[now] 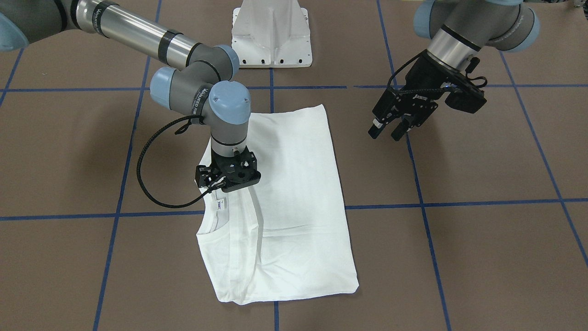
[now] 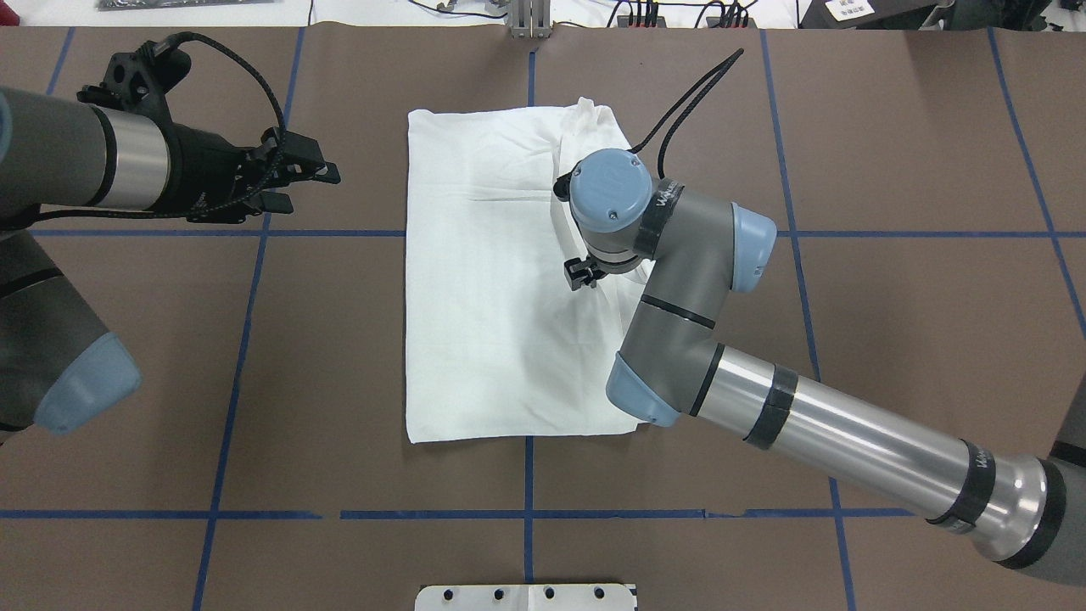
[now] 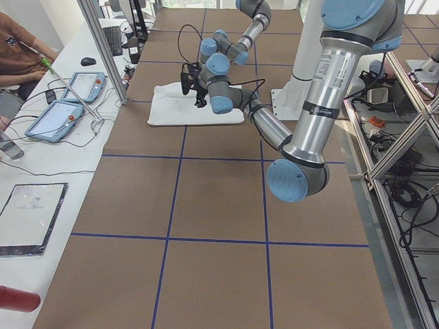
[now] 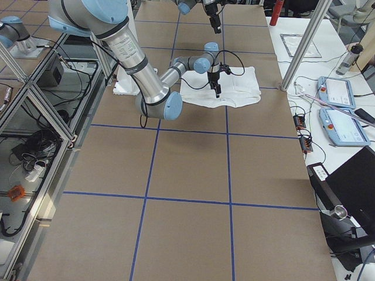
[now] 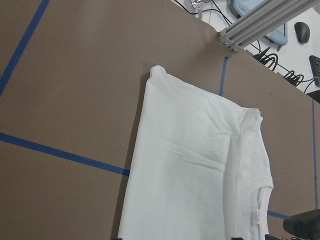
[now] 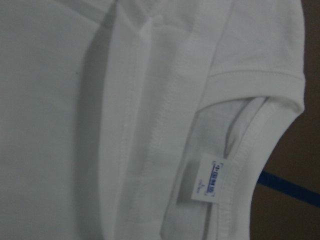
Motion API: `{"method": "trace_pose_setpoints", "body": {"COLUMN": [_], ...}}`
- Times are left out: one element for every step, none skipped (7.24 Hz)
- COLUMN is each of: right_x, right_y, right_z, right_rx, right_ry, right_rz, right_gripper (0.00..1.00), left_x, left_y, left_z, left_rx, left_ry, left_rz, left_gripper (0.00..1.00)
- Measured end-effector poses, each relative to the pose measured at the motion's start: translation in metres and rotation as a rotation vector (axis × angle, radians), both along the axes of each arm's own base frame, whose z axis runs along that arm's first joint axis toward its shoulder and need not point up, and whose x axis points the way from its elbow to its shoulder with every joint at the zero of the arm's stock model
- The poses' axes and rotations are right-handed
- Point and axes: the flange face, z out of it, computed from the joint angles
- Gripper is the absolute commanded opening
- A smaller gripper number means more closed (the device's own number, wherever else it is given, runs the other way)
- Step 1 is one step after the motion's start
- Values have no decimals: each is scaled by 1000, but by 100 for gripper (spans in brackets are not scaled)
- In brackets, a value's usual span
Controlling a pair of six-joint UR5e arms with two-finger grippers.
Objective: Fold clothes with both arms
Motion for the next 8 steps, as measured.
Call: {"method": "trace_pose_setpoints", "body": {"right_x": [25,44,56,65,69,69,64,56], "right_y": [-1,3,9,22,43,67,92,119], "right_z": [11,13,7,-1,-8,-17,-28,-35], "right_rx": [10,13,3,-43,-123,-221,-337,-450], "right_ry": [-4,-13,-28,-66,-120,-181,-239,-284], "right_rz": [-8,-10,4,60,147,251,376,511], "right_gripper": [100,100,100,100,100,100,99,99], "left_x": [-1,-3,-3,-4,-4,-4,-4,-3], "left_y": [2,3,4,4,4,4,4,5], "left_z": [-3,-5,-6,-7,-7,-7,-7,-7], "left_rx": [5,8,10,11,12,13,12,12], "left_ry": [4,7,9,10,11,12,11,11], "left_rz": [0,0,0,0,0,0,1,1], "left_gripper": [79,79,79,79,79,79,79,79]}}
